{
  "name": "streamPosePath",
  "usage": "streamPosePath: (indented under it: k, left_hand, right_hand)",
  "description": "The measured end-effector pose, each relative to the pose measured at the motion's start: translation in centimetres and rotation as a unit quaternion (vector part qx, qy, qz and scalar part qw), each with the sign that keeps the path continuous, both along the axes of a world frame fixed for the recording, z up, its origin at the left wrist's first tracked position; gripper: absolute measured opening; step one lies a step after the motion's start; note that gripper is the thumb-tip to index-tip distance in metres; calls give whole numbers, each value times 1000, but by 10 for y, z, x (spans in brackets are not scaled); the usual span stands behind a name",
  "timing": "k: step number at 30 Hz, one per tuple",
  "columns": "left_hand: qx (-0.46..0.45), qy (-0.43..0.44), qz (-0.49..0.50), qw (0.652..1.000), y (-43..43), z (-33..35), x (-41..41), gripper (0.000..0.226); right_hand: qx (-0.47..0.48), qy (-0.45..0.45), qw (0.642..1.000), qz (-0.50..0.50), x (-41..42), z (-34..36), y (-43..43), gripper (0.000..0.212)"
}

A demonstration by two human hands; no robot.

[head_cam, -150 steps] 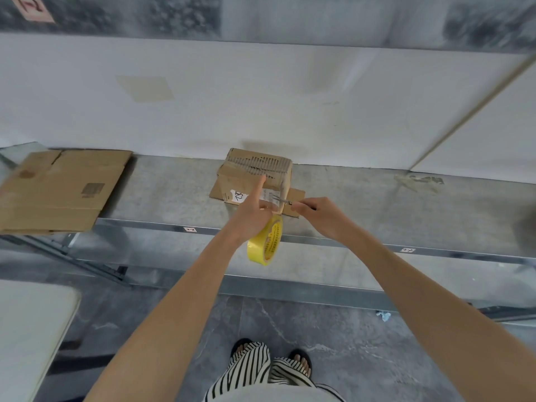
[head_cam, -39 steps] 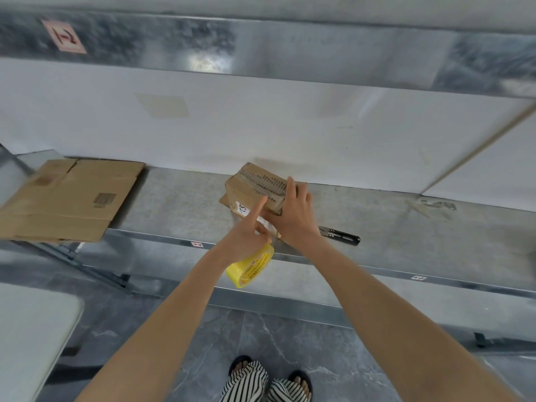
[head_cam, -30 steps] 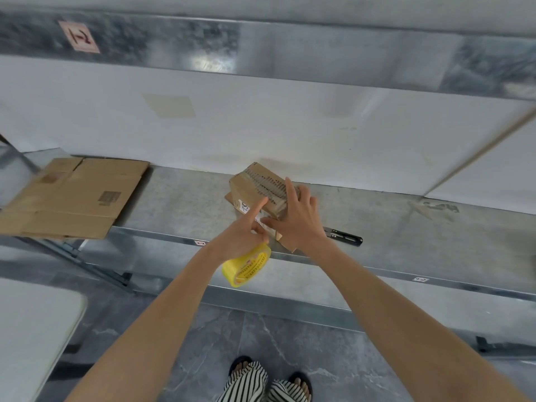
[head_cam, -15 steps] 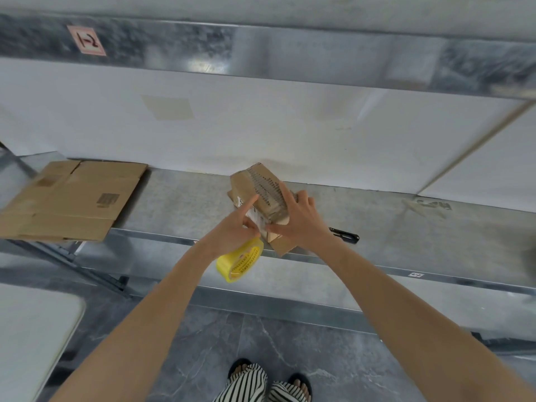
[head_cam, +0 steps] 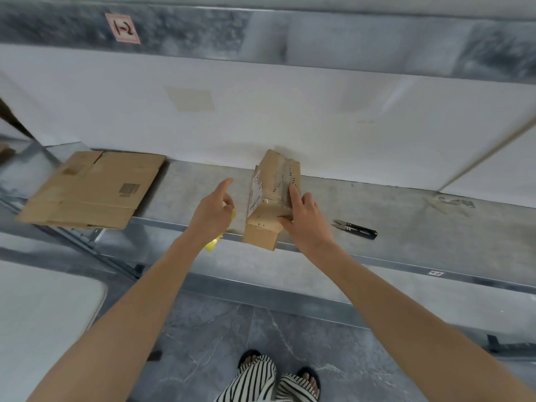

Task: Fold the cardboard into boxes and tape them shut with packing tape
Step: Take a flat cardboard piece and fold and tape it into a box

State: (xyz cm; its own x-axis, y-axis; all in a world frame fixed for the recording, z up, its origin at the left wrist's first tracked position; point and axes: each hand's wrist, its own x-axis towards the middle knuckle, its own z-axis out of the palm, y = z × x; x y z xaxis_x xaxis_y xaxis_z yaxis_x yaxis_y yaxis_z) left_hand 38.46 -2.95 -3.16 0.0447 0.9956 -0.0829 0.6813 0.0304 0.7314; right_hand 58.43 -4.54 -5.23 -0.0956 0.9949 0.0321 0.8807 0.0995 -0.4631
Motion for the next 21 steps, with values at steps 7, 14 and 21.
streamPosePath:
  k: [7,14,21]
  left_hand:
    - [36,82,3,996,17,-8,-14,48]
    - [29,70,6,997,15,-25,-3,12]
    - [54,41,7,998,14,-36,3,12]
  right_hand:
    - [18,-5,1000,0,-1,4,-2,64]
    - [11,-21,1000,-3,0,-2,-4,64]
    - [18,-20,1000,-4,5,-5,-6,66]
